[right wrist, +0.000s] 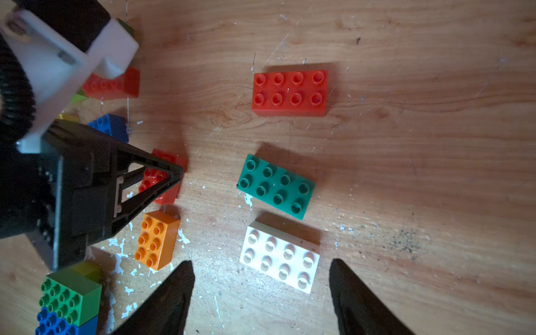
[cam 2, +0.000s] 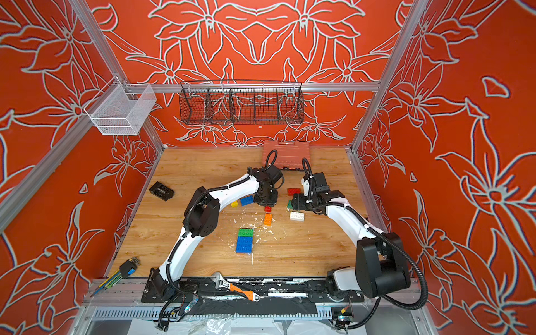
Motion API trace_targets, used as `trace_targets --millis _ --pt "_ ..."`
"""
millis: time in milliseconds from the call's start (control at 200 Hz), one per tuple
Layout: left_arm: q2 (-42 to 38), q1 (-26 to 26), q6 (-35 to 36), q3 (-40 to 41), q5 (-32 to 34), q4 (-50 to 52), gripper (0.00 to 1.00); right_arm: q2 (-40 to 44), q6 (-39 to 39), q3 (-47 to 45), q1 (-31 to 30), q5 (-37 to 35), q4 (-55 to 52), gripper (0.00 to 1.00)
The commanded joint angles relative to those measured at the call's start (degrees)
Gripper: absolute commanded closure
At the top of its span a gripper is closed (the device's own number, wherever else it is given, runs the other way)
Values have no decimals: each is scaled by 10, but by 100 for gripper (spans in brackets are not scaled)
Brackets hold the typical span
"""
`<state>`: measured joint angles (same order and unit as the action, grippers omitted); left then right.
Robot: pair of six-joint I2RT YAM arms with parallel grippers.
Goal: Assemble a rectangle with lego
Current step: Place the lego brick at the center of the board.
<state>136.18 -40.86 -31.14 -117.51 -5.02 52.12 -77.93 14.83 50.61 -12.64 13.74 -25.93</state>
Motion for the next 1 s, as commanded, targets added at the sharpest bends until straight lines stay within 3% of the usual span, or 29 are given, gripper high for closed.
trace_targets --millis 0,996 --pt "-32 3 -8 12 -10 -15 81 11 -11 -6 -9 -18 -18 26" --pt "-49 -15 -28 64 8 -23 80 16 -18 -7 -21 -29 -27 26"
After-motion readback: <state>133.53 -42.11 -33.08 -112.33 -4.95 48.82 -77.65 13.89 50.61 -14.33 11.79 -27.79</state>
